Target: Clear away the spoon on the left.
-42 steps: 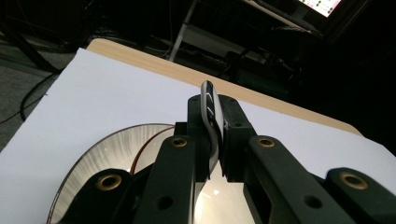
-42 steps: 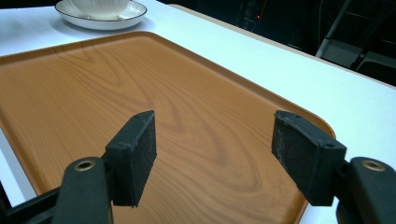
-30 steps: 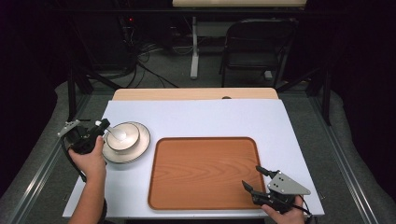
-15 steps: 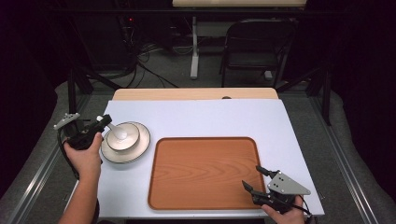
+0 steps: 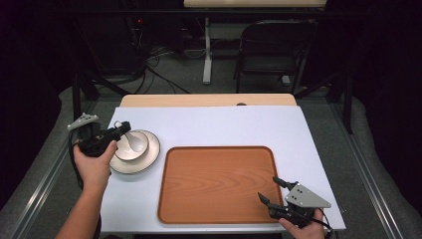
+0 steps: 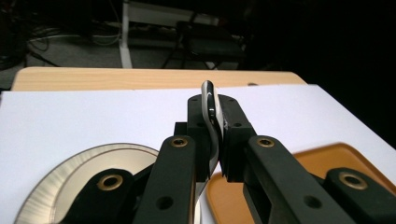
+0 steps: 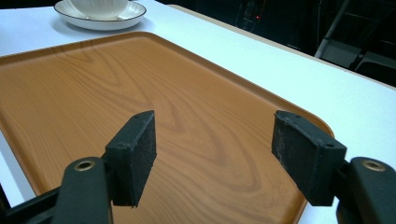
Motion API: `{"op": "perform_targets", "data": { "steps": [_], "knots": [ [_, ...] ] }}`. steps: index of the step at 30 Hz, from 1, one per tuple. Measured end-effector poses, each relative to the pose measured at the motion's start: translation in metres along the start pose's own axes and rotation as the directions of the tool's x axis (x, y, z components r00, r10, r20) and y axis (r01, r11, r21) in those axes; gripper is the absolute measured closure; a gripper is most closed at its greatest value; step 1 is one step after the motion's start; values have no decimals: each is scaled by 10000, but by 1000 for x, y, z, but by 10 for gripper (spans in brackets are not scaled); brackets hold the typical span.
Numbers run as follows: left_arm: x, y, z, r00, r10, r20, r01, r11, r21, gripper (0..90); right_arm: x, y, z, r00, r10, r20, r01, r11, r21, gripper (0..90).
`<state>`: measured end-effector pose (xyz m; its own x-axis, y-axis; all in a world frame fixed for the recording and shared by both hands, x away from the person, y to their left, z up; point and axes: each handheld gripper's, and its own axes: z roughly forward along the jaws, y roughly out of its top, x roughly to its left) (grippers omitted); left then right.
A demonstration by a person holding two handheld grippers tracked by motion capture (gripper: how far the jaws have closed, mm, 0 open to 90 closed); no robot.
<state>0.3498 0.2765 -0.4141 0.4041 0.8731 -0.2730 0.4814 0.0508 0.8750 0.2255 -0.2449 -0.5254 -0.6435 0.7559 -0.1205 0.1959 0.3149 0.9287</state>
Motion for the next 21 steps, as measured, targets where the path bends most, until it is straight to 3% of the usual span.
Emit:
{"op": "perform_targets", "data": {
  "steps": [9,14,21],
  "knots": [
    [-25,1,5,9957,740,554,-779,9945,707,849,0,0,0,10000,-8,-4,8,10000,13,306],
    [-37,-1,8,9905,963,985,-1059,9895,980,849,0,0,0,10000,-16,-12,16,10000,11,306],
    [-54,-9,14,9804,1320,1466,-1537,9770,1476,849,0,0,0,10000,-3,-7,3,10000,-10,306]
  ]
}}
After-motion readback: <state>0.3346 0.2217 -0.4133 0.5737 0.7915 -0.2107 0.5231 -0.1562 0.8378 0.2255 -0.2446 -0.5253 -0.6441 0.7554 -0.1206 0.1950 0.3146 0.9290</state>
